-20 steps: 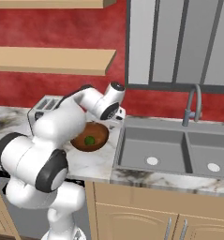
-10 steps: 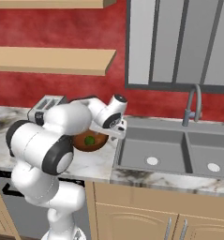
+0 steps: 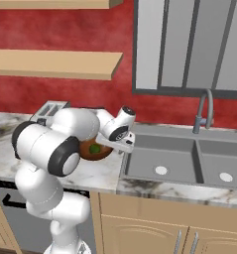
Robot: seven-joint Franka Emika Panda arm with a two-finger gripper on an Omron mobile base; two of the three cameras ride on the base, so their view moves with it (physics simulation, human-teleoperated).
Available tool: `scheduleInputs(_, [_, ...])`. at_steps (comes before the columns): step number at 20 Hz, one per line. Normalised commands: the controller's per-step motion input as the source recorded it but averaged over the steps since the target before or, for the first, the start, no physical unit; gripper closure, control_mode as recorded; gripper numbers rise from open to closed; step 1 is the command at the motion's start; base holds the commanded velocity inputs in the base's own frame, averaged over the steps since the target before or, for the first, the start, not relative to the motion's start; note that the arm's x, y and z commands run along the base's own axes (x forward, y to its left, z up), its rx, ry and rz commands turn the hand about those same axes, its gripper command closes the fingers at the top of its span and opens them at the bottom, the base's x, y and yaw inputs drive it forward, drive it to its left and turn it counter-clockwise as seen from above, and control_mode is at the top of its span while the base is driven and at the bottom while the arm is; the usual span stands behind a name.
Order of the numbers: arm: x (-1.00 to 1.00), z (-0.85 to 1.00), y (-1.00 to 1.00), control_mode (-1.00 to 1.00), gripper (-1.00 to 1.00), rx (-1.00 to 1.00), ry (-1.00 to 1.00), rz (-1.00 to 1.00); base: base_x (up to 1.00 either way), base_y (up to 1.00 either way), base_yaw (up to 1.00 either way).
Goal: Move the mug from next to the sink to the open cabinet. Then, move the bowl with the lime to the fridge to clear the area for faucet cleaning.
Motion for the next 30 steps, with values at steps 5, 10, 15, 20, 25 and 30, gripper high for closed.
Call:
scheduleInputs(5, [0.13,-0.16,0.05,-1.00,-1.00,0.00,0.00,0.00,0.00,0.00,0.00])
scheduleInputs(10, [0.08,-0.02,0.13,-1.00,1.00,0.00,0.01,0.00,0.00,0.00,0.00])
scheduleInputs(15, [0.00,0.00,0.00,-1.00,1.00,0.00,0.00,0.00,0.00,0.00,0.00])
scheduleInputs(20, [-0.07,0.21,0.00,-1.00,1.00,0.00,0.00,0.00,0.00,0.00,0.00])
scheduleInputs(25, [-0.45,0.90,-0.03,-1.00,1.00,0.06,-0.11,-0.02,0.00,0.00,0.00])
scheduleInputs(30, [-0.72,1.00,-0.06,-1.00,1.00,0.12,-0.13,0.00,0.00,0.00,0.00])
